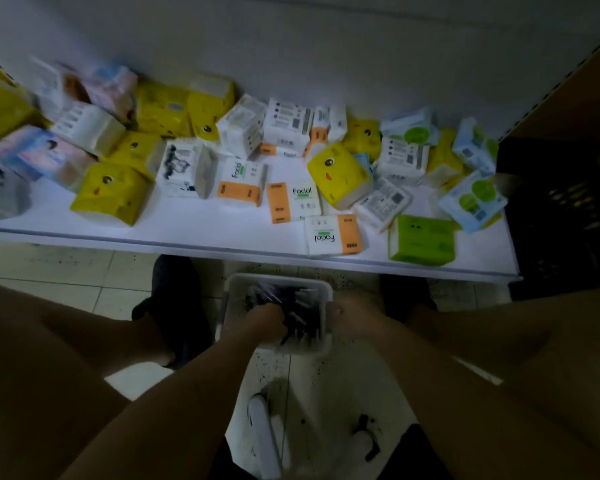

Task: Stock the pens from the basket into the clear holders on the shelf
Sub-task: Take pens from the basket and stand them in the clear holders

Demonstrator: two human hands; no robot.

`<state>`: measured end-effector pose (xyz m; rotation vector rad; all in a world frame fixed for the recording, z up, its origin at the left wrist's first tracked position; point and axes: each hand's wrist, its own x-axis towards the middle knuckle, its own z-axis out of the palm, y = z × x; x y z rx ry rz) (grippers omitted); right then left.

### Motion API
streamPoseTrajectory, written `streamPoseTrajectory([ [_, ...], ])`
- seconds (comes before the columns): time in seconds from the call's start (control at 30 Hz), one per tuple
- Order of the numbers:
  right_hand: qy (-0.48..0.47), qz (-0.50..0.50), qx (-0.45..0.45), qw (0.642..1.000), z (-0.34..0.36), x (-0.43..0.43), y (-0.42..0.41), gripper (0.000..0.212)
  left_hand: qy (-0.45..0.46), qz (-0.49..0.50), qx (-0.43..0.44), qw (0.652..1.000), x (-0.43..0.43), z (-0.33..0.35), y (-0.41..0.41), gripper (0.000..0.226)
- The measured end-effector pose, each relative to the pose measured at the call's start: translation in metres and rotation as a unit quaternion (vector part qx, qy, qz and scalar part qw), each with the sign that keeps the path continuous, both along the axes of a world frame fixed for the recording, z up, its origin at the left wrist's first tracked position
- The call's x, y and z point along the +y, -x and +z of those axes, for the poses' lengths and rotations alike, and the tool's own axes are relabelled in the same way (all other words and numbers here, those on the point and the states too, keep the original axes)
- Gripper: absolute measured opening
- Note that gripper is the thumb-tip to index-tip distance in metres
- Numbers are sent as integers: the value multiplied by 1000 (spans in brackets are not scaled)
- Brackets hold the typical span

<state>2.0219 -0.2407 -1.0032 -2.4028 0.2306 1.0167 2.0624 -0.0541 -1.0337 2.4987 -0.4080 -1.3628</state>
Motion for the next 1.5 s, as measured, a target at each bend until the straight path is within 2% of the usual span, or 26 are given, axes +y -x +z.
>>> streamPoseTrajectory([
  [0.13,-10,-39,33,999,-7,-16,-12,35,-2,-30,75,997,-4,-24,18,39],
  [0.27,-52,-103,52,992,-28,-10,-17,22,-25,-18,123,992,-3,-45,20,50],
  [0.33,-64,-132,65,987,-40,1,-17,18,-33,1,119,992,-5,-48,15,44],
  [0.4,-56,-143,100,983,-49,15,-13,26,-38,19,117,992,-7,-51,10,41],
  [0.5,-53,-145,105,982,-69,27,-8,31,-36,30,132,990,-3,-57,7,36],
  [0.6,-56,-129,124,982,-77,34,-4,34,-25,61,84,994,2,-56,7,30],
  [0.67,-63,-128,136,980,-81,40,-1,33,-4,89,53,995,5,-50,4,37],
  [0.77,-88,-141,165,972,-86,50,3,35,18,103,46,993,8,-37,-2,31],
  [0.87,-84,-136,197,967,-92,53,0,34,55,180,50,981,17,-27,-3,19],
  [0.97,-75,-139,230,960,-93,54,-4,36,84,263,79,958,28,-18,2,17],
  [1.13,-72,-137,214,964,-95,54,-9,33,86,294,161,938,40,-16,4,28],
  [1.33,-46,-208,148,966,-100,51,-2,15,94,331,171,923,38,-19,0,23],
  [1.5,-18,-196,161,967,-88,39,1,25,84,334,175,922,34,-23,-1,30],
])
